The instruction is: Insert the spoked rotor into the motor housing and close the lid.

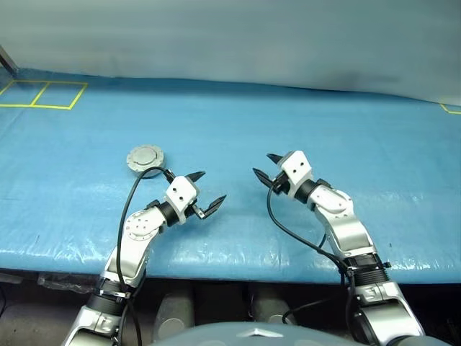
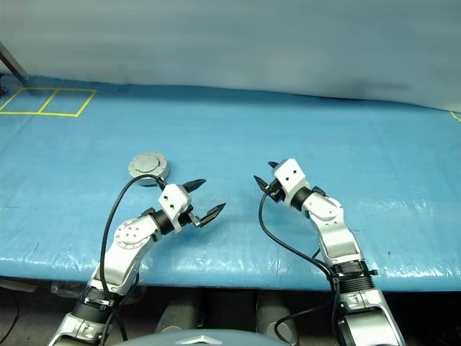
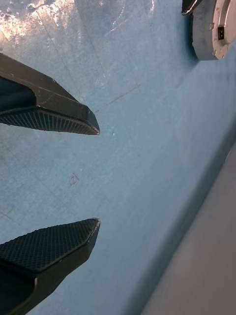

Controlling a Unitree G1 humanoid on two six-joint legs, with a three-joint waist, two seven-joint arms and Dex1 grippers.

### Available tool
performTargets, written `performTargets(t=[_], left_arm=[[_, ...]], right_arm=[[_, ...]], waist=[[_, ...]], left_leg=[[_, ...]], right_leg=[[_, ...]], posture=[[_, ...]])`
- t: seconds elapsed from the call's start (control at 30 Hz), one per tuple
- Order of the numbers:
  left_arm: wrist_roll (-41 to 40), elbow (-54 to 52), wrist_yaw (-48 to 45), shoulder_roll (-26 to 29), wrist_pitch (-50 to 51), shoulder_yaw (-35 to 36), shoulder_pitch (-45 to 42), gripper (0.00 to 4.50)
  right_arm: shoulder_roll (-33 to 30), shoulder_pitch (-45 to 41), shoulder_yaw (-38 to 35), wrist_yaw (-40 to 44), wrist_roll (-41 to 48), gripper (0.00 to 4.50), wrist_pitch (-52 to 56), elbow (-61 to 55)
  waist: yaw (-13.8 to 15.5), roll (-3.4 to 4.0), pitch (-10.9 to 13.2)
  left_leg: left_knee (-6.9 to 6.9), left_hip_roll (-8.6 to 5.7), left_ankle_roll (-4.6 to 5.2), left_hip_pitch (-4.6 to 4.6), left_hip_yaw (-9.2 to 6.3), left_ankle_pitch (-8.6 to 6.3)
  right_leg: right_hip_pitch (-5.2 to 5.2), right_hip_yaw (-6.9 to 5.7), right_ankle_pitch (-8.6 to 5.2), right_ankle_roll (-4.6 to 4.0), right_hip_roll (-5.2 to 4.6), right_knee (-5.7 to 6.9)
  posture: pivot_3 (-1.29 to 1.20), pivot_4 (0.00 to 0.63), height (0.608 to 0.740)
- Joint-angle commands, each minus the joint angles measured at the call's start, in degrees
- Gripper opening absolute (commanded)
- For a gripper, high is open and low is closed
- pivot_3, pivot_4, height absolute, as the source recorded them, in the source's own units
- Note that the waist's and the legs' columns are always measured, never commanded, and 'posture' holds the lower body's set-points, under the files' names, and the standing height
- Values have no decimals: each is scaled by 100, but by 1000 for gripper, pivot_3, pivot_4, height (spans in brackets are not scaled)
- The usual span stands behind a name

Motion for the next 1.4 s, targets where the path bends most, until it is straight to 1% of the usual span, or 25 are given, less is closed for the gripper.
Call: performTargets(t=[0.03,0.37,0.9,1.4], left_arm=[[32,-51,52,-8,-172,53,-51,4463],[21,-57,42,21,-186,64,-34,4463],[90,-39,202,-26,-309,95,56,4463],[130,-36,342,-29,-445,151,61,4463]], right_arm=[[-32,-151,-69,-6,0,2869,-101,-127],[-3,3,-75,-72,1,2869,-114,-215],[9,-187,-3,31,-31,2869,-111,-61],[-2,-125,32,35,-67,2869,-115,-94]], waist=[[0,0,0],[2,0,0],[0,0,0],[2,0,0]], left_leg=[[0,0,0,0,0,0],[0,0,0,0,0,0],[1,0,0,0,1,0],[-1,0,0,0,2,0]], right_leg=[[0,0,0,0,0,0],[0,0,0,0,0,0],[0,1,0,0,0,0],[-1,1,0,0,0,0]], posture=[[0,150,740],[0,150,740],[0,150,740],[0,150,740]])
